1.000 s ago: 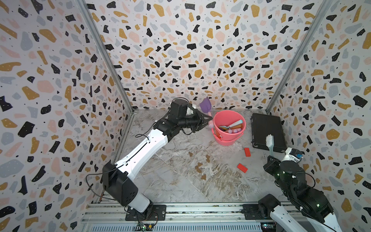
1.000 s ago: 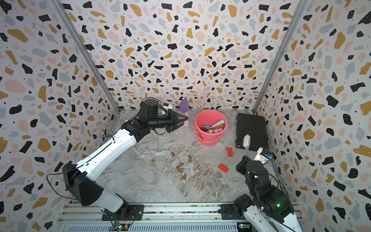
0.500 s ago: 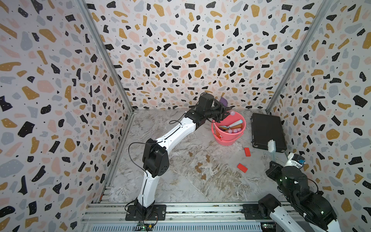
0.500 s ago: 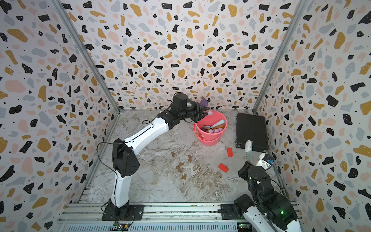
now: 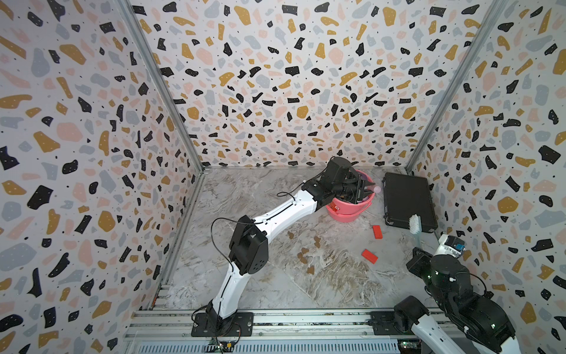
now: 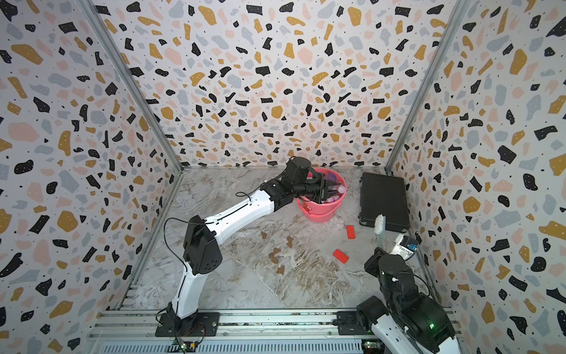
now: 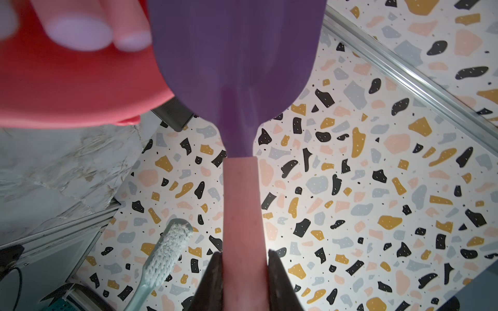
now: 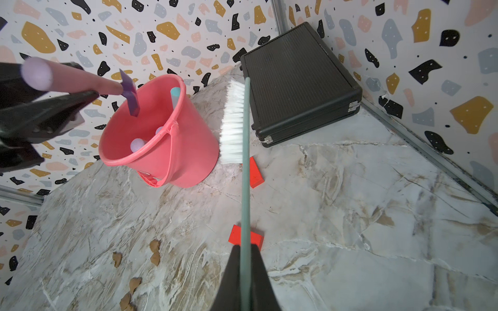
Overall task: Brush the soil off the hand trowel and place it into the bucket
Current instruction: Place the hand trowel in the bucket.
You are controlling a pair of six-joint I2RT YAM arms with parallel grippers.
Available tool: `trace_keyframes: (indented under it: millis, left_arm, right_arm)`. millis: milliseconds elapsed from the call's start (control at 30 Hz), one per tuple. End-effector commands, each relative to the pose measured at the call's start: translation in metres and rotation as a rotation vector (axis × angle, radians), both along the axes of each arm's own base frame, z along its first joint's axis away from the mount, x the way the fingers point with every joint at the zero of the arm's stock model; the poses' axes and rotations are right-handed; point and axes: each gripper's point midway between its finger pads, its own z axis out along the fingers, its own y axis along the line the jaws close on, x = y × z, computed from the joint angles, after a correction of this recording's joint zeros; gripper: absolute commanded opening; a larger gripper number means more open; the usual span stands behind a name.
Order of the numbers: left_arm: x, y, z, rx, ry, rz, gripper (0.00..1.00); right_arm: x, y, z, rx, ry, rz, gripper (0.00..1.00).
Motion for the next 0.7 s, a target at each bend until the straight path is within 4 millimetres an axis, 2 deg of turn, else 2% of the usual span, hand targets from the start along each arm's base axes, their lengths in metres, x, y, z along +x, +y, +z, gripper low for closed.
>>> trace_keyframes:
  millis: [0, 200, 433, 567, 667]
  left_arm:
    - [0.011, -0.005, 0.018, -0.077, -0.021, 0.016, 0.00]
    - [0.016, -0.006, -0.015, -0.017, 0.092, 0.045, 0.00]
    - [0.029, -0.005, -0.040, 0.069, 0.156, 0.084, 0.00]
    - [0.020, 0.007, -0.062, 0.179, 0.234, 0.096, 0.00]
    - [0.025, 0.012, -0.066, 0.184, 0.249, 0.146, 0.00]
  right_arm:
    - [-0.005, -0.005, 0.008, -0.011, -0.010, -0.004, 0.00]
    - [-0.008, -0.007, 0.009, -0.004, -0.014, -0.008, 0.00]
    - [-0.012, -0.010, 0.011, 0.000, -0.021, -0.014, 0.00]
    - [-0.014, -0.011, 0.013, -0.002, -0.025, -0.015, 0.00]
    - [-0.015, -0.011, 0.014, 0.003, -0.030, -0.013, 0.00]
